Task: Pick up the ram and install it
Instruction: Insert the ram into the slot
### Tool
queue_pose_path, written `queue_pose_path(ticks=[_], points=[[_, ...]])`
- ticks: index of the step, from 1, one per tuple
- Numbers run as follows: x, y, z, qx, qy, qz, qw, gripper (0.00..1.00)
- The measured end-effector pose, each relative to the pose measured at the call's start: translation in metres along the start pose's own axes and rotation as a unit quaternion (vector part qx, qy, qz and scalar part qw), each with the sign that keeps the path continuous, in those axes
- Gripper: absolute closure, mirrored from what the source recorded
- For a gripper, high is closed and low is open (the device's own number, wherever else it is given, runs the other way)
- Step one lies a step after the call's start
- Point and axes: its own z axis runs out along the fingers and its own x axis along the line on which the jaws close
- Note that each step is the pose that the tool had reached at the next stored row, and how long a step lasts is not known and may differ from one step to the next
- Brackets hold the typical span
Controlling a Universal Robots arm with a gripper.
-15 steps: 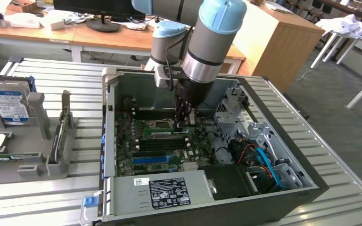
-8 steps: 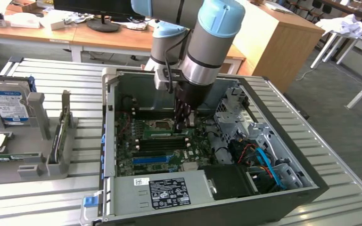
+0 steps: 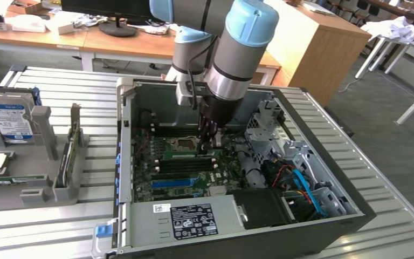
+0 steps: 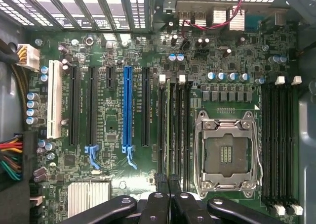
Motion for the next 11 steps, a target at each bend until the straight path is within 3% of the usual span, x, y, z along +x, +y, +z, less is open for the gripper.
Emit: queue_pose_path(ticks=[11], points=[[0.0, 0.0026, 0.0004, 0.0003, 0.0, 0.0, 1.0, 0.88]])
